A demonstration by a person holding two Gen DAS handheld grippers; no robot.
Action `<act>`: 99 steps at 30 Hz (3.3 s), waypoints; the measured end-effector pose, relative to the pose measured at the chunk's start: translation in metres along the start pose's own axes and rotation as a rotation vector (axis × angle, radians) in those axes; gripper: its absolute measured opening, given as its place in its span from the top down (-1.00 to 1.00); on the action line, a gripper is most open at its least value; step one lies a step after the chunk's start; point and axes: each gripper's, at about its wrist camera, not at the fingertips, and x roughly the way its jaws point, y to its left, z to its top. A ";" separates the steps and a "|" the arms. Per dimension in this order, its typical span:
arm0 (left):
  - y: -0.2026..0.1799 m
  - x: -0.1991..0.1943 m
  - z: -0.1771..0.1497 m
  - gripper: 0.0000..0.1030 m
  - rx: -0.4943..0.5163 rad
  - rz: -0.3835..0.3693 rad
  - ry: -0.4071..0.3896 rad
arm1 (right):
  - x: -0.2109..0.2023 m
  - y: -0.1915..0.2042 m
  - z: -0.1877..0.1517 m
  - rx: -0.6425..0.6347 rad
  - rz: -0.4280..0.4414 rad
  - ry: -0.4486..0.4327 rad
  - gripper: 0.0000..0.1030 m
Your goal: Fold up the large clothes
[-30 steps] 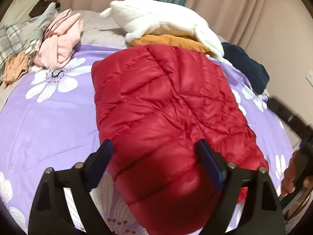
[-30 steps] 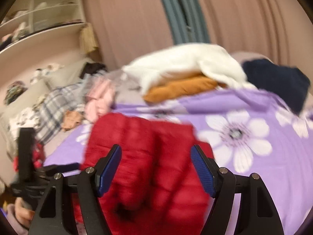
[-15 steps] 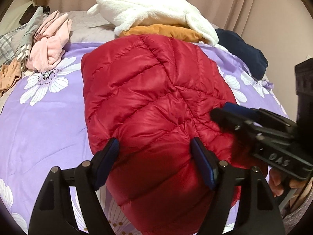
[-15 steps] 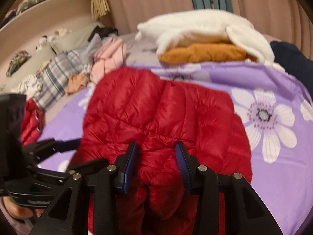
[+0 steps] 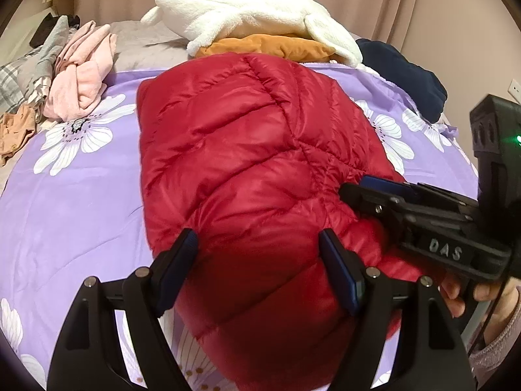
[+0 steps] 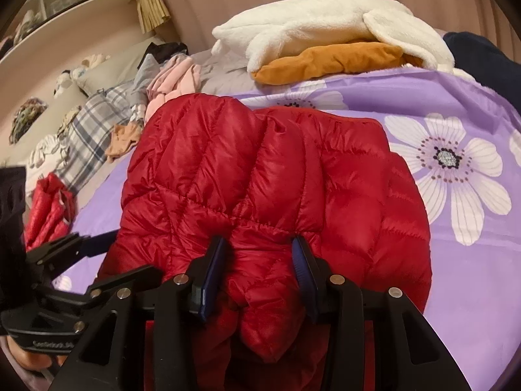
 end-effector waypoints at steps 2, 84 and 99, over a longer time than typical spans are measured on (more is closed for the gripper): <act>0.002 -0.005 -0.006 -0.49 -0.003 -0.001 -0.002 | 0.000 -0.002 0.000 0.009 0.004 0.001 0.15; 0.003 -0.043 -0.038 -0.70 -0.031 0.082 0.047 | -0.055 0.003 -0.049 -0.021 -0.023 -0.018 0.08; 0.005 -0.047 -0.044 -0.73 -0.044 0.091 0.054 | -0.061 0.002 -0.052 -0.015 -0.027 -0.016 0.07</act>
